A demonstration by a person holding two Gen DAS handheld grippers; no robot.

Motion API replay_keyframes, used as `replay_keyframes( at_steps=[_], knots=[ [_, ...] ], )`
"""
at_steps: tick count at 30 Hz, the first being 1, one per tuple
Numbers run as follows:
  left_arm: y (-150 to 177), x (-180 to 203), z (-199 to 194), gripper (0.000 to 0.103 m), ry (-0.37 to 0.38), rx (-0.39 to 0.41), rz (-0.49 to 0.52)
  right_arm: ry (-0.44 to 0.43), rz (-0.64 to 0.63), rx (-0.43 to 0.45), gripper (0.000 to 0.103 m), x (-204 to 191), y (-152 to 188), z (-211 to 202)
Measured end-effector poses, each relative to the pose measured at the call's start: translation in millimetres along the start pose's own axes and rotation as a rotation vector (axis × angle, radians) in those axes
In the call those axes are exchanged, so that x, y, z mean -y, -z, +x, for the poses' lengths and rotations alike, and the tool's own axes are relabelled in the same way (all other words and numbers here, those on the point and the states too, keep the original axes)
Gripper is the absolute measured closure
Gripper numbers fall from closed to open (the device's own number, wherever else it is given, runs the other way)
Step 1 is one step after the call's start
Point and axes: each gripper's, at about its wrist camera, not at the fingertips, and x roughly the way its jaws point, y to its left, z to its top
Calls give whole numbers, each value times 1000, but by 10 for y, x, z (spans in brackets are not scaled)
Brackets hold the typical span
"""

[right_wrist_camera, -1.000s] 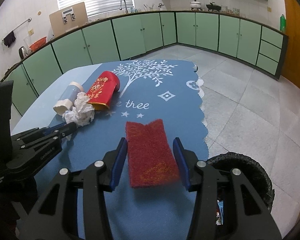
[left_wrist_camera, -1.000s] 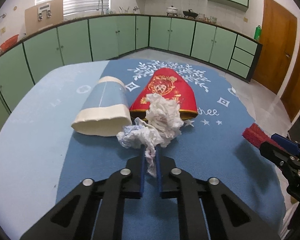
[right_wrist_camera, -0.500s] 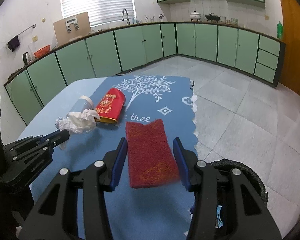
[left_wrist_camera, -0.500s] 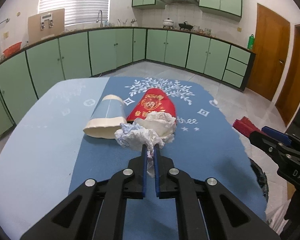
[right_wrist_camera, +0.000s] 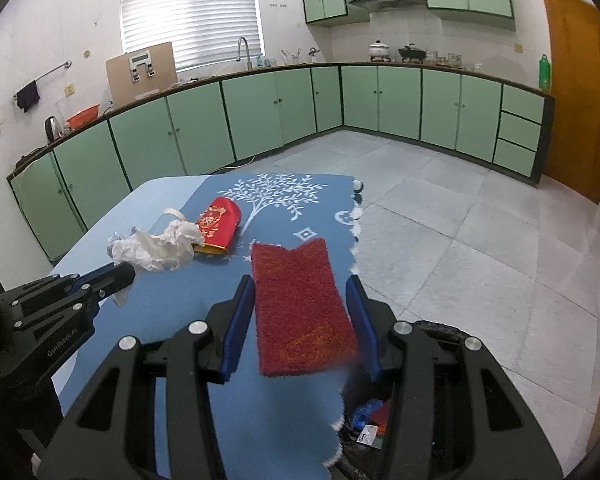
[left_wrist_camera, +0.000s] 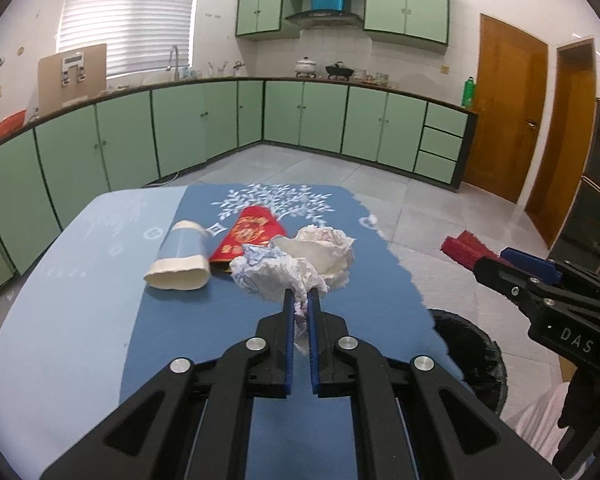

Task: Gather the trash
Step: 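Carry the tissue and sponge over the black bin and open both tools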

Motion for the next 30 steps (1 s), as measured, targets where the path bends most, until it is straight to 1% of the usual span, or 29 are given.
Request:
replay_keyframes(
  at_steps=[8,16,24,30],
  knots=[
    [-41,400,-67,97,75,18,49,62,34,39,57,298,45,-315],
    [-31,871,-69,97,153,23,102,135,71,58,57,626,171,-558],
    [-19,1316,3,97,216,20,148,193,107,66,57,939,314,-708],
    [-30,1570,127,97,252,10,167,233,125,70,57,1189,421,-758]
  ],
)
